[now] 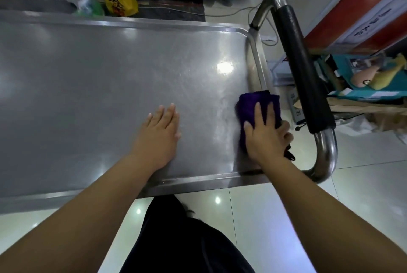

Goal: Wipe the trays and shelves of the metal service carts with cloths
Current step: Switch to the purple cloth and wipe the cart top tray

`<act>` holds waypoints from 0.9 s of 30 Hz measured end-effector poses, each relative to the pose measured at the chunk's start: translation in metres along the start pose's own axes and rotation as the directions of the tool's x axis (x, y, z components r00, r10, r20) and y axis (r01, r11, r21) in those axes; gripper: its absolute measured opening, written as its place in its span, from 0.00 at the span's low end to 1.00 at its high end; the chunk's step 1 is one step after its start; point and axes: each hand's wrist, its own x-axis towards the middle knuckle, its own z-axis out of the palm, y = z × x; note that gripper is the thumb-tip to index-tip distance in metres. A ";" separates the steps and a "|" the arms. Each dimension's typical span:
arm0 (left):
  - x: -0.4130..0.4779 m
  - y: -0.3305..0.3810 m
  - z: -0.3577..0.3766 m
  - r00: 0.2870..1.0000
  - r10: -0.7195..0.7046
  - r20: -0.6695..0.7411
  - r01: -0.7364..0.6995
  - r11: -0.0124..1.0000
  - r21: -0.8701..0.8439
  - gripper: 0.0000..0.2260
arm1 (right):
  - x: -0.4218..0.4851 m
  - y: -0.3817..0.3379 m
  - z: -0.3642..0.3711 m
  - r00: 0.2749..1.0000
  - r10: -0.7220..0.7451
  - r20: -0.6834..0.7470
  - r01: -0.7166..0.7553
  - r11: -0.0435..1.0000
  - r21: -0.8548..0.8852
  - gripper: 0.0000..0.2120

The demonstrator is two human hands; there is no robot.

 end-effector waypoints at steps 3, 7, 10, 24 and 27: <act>-0.001 0.001 -0.002 1.000 -0.014 0.024 0.014 1.000 0.009 0.25 | -0.045 -0.028 0.016 0.982 -0.186 0.029 0.187 0.982 -0.008 0.30; -0.003 -0.001 -0.006 0.999 -0.015 0.031 0.013 0.999 0.039 0.26 | -0.061 0.002 0.014 0.821 -0.565 0.088 0.570 0.819 -0.063 0.28; -0.014 -0.006 -0.009 1.000 -0.022 0.020 0.022 1.000 0.004 0.24 | -0.034 0.031 0.009 0.954 -0.293 0.065 0.297 0.954 -0.052 0.28; -0.119 -0.023 0.015 0.964 -0.100 -0.245 0.108 0.994 0.017 0.15 | -0.093 -0.013 0.018 0.935 -0.351 0.061 0.353 0.935 -0.025 0.29; -0.119 -0.023 0.021 0.958 -0.103 -0.269 0.120 0.992 0.049 0.15 | -0.120 -0.012 0.023 0.800 -0.594 0.090 0.599 0.798 -0.061 0.29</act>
